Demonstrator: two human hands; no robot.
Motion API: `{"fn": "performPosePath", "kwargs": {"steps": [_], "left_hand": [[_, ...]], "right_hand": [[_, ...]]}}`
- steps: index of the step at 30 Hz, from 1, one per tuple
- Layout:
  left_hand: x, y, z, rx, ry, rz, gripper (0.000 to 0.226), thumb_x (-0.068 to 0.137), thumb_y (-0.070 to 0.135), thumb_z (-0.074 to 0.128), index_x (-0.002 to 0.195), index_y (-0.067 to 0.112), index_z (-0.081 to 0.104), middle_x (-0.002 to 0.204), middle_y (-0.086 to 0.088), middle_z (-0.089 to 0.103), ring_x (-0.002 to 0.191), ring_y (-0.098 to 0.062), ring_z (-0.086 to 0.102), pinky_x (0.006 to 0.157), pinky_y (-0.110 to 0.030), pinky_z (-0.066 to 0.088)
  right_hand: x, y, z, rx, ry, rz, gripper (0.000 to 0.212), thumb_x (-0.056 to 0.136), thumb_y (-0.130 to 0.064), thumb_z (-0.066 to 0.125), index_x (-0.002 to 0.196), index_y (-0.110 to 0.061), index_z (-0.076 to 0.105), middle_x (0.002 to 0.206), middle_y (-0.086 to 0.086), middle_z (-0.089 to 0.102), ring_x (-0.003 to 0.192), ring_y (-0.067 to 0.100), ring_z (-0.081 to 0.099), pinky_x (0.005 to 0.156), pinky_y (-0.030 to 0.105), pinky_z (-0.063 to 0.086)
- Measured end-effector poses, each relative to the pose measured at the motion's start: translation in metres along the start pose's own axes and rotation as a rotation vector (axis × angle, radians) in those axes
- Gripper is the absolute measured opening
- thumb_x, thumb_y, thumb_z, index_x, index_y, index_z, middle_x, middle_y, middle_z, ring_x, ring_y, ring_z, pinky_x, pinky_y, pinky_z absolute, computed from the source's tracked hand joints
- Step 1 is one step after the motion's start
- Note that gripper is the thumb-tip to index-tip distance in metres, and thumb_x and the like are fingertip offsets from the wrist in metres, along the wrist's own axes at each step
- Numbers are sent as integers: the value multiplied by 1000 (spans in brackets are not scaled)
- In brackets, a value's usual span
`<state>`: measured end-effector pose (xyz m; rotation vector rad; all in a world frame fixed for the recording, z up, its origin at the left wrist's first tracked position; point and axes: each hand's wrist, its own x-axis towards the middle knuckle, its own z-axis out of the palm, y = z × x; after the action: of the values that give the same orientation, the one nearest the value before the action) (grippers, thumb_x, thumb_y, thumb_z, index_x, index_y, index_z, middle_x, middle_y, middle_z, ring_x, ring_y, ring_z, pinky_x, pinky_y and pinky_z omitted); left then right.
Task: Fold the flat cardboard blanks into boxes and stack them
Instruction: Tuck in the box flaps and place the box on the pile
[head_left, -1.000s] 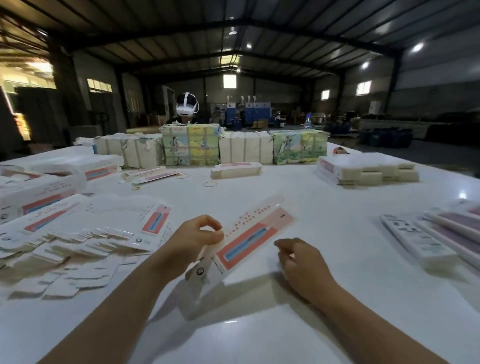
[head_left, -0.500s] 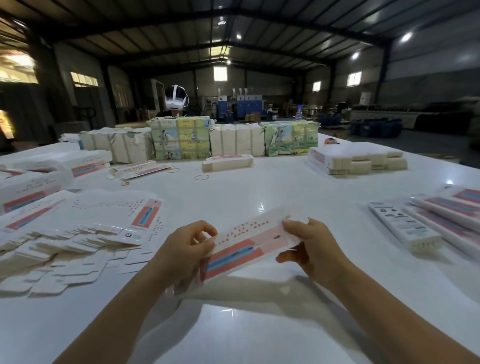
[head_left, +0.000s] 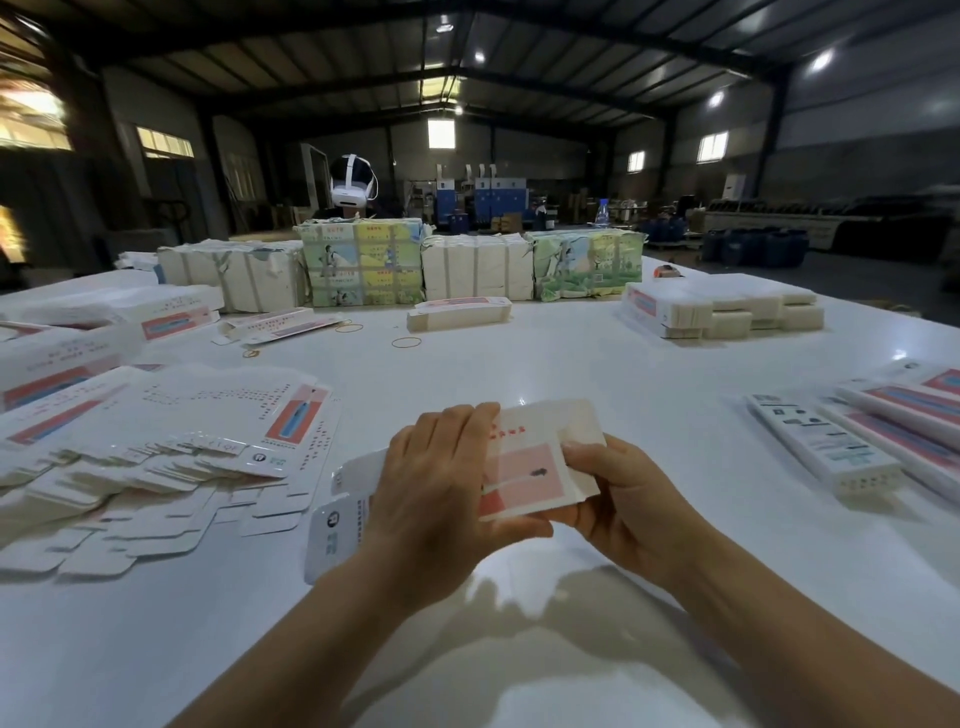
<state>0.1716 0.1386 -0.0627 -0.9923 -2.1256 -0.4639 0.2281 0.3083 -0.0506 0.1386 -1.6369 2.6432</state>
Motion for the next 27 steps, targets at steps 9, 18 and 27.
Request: {"fn": "performPosePath", "kwargs": {"steps": [9,18,27], "left_hand": [[2,4,-8,96,-60,122,90,65,74,57,123,6,52,108,-7,62,90,-25,59,79,-39,50],[6,3,-17,37,-34,34,65,58,63,71,97,11,64,78,-2,67,57,-21,61,42,-29,48],[1,-14,-19,-50,-92,-346,80,59,85,30,113,29,49,98,12,58,76,-11,50,57,-26,40]], "right_hand": [[-5,0,0,-272,-44,-18,19,69,-9,68,86,-12,76,80,13,71,65,23,67,47,28,51],[-1,1,-3,-324,34,32,18,82,2,60,92,-2,74,61,10,60,49,16,54,45,25,47],[-7,12,-1,-811,577,-758,19,86,-4,63,81,-22,62,74,-7,61,67,9,59,59,21,50]]}}
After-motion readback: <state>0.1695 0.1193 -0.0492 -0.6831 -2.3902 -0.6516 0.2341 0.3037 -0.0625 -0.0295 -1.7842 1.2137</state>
